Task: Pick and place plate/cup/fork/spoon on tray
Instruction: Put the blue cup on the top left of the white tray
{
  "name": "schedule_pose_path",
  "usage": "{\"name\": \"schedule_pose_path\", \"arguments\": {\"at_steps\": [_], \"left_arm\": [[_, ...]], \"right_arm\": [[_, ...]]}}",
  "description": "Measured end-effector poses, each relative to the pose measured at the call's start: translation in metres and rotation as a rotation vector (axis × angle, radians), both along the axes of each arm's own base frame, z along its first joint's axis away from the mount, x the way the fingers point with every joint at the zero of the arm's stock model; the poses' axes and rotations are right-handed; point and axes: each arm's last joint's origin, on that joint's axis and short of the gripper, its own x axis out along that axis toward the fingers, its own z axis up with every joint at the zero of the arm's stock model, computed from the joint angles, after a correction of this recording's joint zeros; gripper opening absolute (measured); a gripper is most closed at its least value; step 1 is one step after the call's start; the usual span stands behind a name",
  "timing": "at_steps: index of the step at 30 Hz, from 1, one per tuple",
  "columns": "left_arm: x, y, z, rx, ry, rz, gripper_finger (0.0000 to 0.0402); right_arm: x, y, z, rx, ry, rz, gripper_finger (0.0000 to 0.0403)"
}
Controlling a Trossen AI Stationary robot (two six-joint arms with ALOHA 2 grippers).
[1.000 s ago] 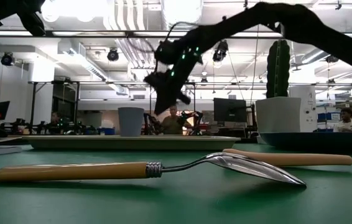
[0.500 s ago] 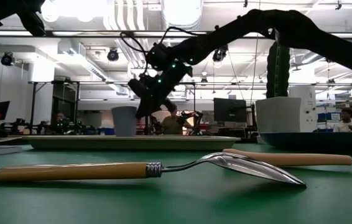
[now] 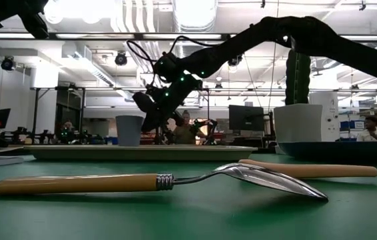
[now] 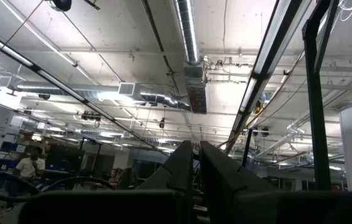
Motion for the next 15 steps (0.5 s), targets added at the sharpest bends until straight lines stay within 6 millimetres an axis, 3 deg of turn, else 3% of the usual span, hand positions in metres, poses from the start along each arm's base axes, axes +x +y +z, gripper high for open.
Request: {"name": "schedule_pose_path", "arguments": {"at_steps": [15], "left_arm": [[0.000, 0.001, 0.000, -0.011, 0.002, 0.011, 0.0011]], "right_arm": [[0.006, 0.005, -0.024, -0.049, -0.152, 0.000, 0.0008]]}}
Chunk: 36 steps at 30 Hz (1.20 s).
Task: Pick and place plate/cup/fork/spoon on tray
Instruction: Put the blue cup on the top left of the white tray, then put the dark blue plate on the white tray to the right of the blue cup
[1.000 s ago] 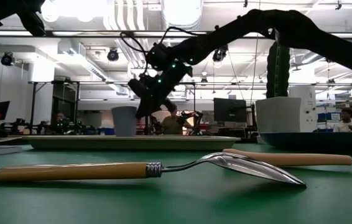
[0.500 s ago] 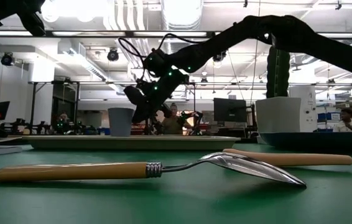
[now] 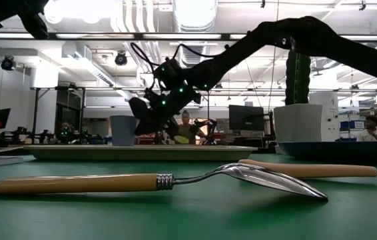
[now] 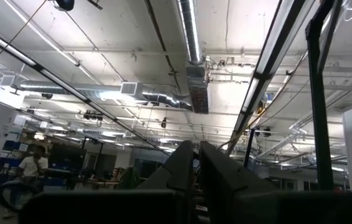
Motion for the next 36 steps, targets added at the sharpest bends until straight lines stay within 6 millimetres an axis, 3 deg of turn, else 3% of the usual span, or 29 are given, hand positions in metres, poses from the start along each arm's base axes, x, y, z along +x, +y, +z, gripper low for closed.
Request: {"name": "schedule_pose_path", "arguments": {"at_steps": [5, 9, 15, 22, 29, 36], "left_arm": [[0.000, 0.000, 0.000, -0.002, 0.001, 0.002, 0.0011], [-0.001, 0.000, 0.000, -0.004, -0.003, 0.004, 0.0011], [-0.001, 0.002, 0.000, -0.031, 0.016, 0.062, 0.0011], [0.000, 0.003, -0.002, -0.016, 0.053, 0.121, 0.0011], [0.000, 0.003, -0.002, -0.012, 0.061, 0.120, 0.0011], [0.001, 0.002, -0.003, -0.008, 0.068, 0.119, 0.0011]], "right_arm": [[-0.004, 0.003, 0.011, 0.012, 0.061, 0.019, 0.0008], [-0.014, 0.019, 0.049, 0.009, 0.167, 0.070, 0.0008], [-0.032, 0.079, 0.101, -0.009, 0.322, 0.216, 0.0008], [-0.046, 0.166, 0.147, -0.074, 0.293, 0.401, 0.0008], [-0.080, 0.243, 0.152, -0.122, 0.296, 0.505, 0.0008], [-0.124, 0.273, 0.133, -0.068, 0.373, 0.375, 0.0009]]}}
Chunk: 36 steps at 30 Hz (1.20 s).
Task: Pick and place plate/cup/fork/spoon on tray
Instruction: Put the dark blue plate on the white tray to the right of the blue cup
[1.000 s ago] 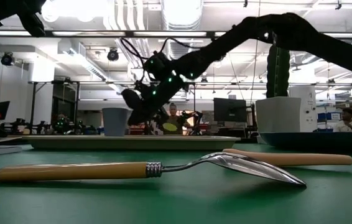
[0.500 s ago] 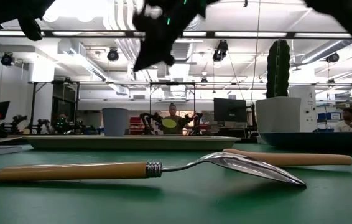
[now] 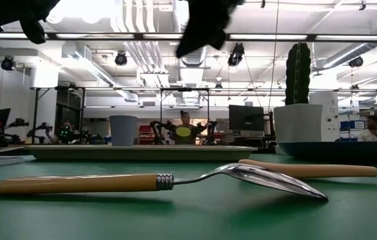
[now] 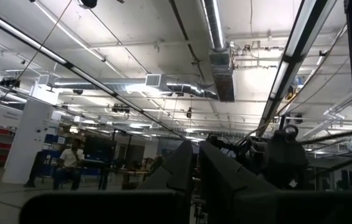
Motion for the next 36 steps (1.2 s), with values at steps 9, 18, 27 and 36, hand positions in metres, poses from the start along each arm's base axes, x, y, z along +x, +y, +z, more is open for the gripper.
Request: {"name": "schedule_pose_path", "arguments": {"at_steps": [9, 18, 27, 36], "left_arm": [[0.000, 0.000, 0.000, 0.001, 0.001, 0.000, 0.0011], [0.000, 0.000, 0.000, -0.002, -0.006, -0.001, 0.0011], [0.000, 0.000, 0.001, 0.001, -0.006, 0.002, 0.0011], [0.000, 0.000, 0.001, 0.001, -0.005, 0.006, 0.0011]], "right_arm": [[-0.082, 0.002, -0.019, 0.162, 0.259, -0.391, 0.0009], [-0.143, -0.014, -0.059, 0.148, 0.351, -0.729, 0.0009], [-0.149, -0.025, -0.097, 0.193, 0.372, -0.810, 0.0063], [-0.137, -0.027, -0.117, 0.173, 0.386, -0.785, 0.0164]]}}
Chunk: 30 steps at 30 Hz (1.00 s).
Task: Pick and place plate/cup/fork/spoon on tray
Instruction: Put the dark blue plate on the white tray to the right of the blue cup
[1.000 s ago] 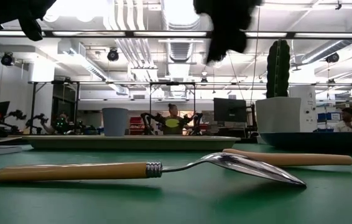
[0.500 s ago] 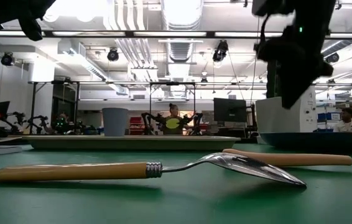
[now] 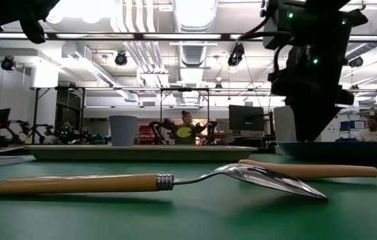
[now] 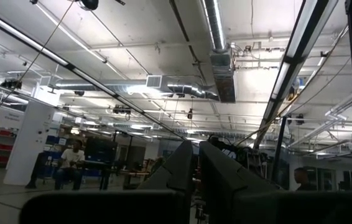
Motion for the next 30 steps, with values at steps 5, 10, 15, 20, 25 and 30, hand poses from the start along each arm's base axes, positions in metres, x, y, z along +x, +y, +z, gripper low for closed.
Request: {"name": "schedule_pose_path", "arguments": {"at_steps": [5, 10, 15, 20, 25, 30], "left_arm": [[0.000, 0.000, 0.000, -0.001, 0.001, 0.002, 0.0011], [0.000, 0.000, 0.000, -0.002, 0.000, 0.002, 0.0011], [0.000, 0.000, 0.000, -0.002, 0.001, 0.002, 0.0011], [0.000, 0.000, 0.000, -0.003, -0.001, 0.002, 0.0011], [0.000, 0.000, 0.000, -0.003, -0.001, 0.002, 0.0011], [0.000, 0.000, 0.000, -0.003, -0.001, 0.002, 0.0011]], "right_arm": [[0.006, 0.000, -0.016, -0.007, 0.048, 0.000, 0.0172], [0.008, 0.002, -0.029, -0.016, 0.100, 0.002, 0.0132], [0.009, 0.003, -0.032, -0.019, 0.109, 0.001, 0.0064], [0.006, 0.002, -0.025, -0.031, 0.097, 0.009, 0.0016], [0.004, 0.004, -0.013, -0.035, 0.048, 0.022, 0.0014], [0.004, 0.013, 0.003, -0.048, -0.015, 0.063, 0.0013]]}}
